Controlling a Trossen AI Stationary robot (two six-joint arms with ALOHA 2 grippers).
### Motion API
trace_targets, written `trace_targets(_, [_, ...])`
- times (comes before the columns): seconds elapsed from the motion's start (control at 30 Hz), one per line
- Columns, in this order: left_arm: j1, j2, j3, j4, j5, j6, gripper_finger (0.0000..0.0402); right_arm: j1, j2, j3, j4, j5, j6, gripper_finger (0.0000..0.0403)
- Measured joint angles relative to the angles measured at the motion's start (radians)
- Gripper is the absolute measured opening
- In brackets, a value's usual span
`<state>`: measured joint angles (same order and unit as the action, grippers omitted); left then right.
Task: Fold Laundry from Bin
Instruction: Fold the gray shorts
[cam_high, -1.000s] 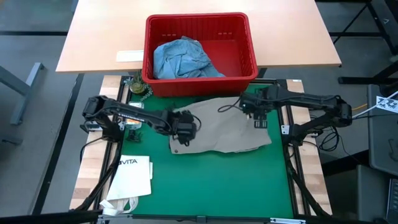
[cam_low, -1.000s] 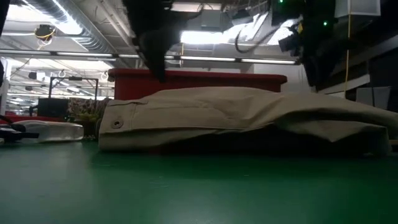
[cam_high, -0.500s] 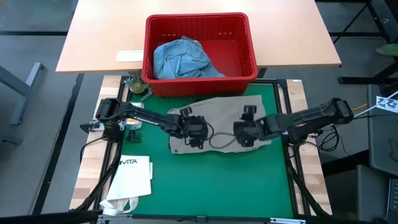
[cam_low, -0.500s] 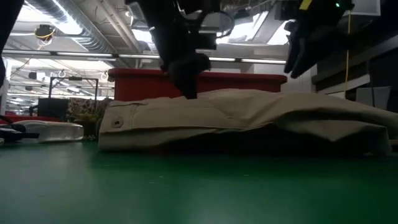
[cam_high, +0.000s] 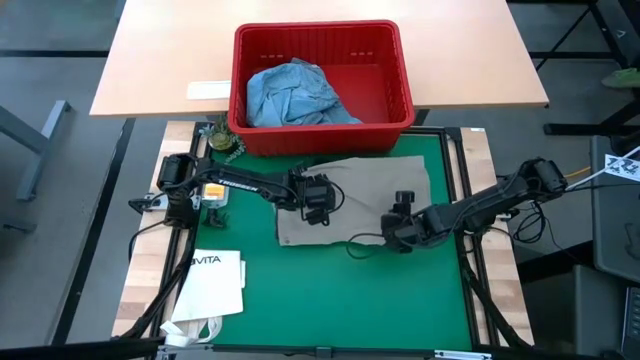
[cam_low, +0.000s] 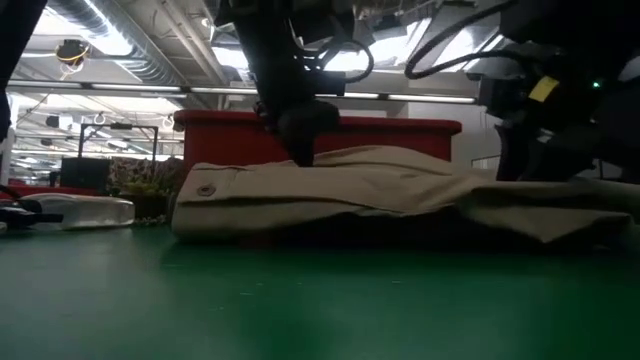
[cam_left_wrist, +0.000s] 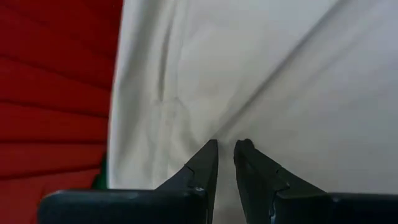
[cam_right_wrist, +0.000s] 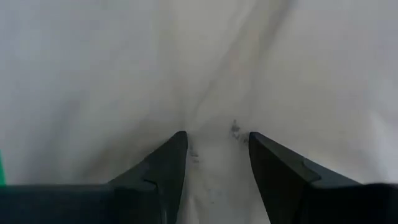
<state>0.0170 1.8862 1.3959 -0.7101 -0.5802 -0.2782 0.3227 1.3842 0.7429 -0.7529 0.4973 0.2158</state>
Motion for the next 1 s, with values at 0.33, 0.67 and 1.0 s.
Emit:
trace_targets(0.33, [-0.049, -0.002, 0.037, -0.032, -0.012, 0.001, 0.0032, -0.001, 0.001, 0.153, -0.119, 0.007, -0.094, 0.0179])
trace_targets(0.67, [-0.115, -0.004, 0.158, -0.069, -0.015, 0.001, 0.0030, 0.053, 0.001, 0.300, -0.295, -0.125, -0.095, 0.0179])
trace_targets(1.0, [-0.170, -0.004, 0.173, -0.060, 0.005, 0.033, 0.0030, 0.325, 0.001, 0.301, -0.298, -0.163, -0.032, 0.0179])
